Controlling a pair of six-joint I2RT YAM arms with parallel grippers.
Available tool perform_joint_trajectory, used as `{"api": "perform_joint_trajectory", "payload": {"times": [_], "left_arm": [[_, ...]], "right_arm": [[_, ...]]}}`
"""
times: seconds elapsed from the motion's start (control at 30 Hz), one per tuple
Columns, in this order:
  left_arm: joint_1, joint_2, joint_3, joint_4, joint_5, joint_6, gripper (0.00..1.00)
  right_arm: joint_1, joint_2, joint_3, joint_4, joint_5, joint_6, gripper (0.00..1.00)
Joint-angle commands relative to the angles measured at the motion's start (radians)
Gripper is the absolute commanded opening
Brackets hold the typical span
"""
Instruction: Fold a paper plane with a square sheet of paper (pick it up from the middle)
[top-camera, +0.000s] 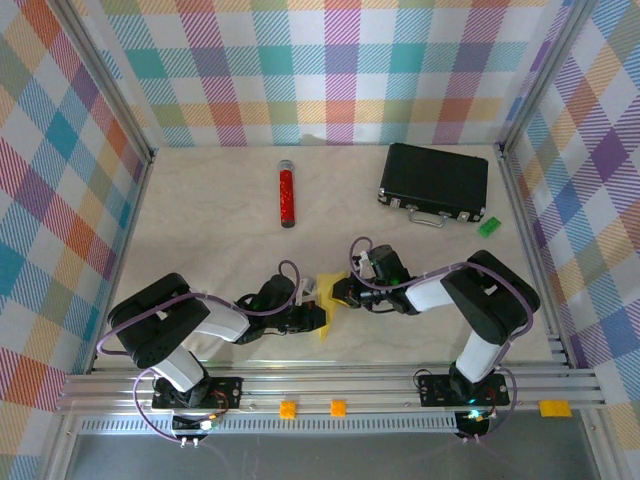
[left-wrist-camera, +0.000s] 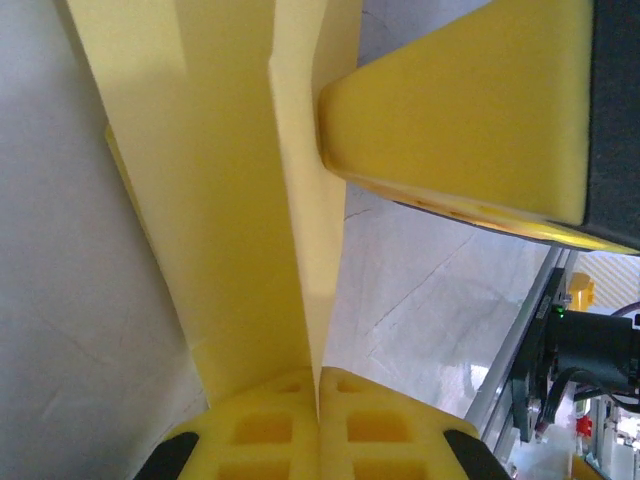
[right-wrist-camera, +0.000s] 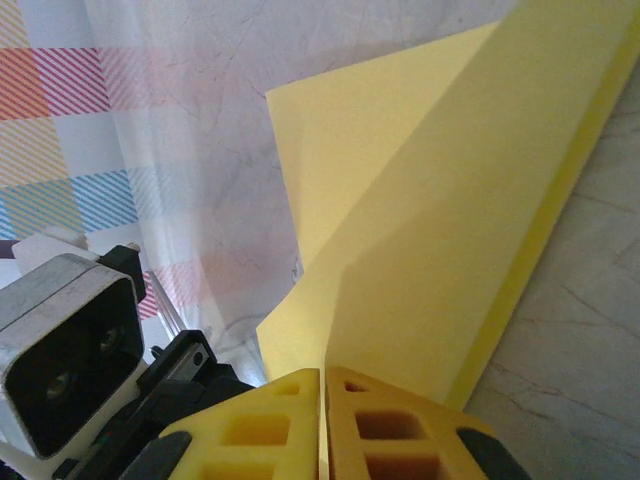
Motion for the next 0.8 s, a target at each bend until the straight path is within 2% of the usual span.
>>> {"api": "perform_joint_trajectory", "payload": {"times": [0.0, 0.77], "left_arm": [[0.022, 0.040, -0.057, -0.157, -0.066, -0.019, 0.00], [0.027, 0.111, -0.091, -0.124, -0.092, -0.096, 0.00]], "right_arm": [[0.008, 0.020, 0.030, 0.007, -0.028, -0.010, 0.11], [0.008, 0.109, 0.078, -0.056, -0.038, -0.025, 0.15]]}}
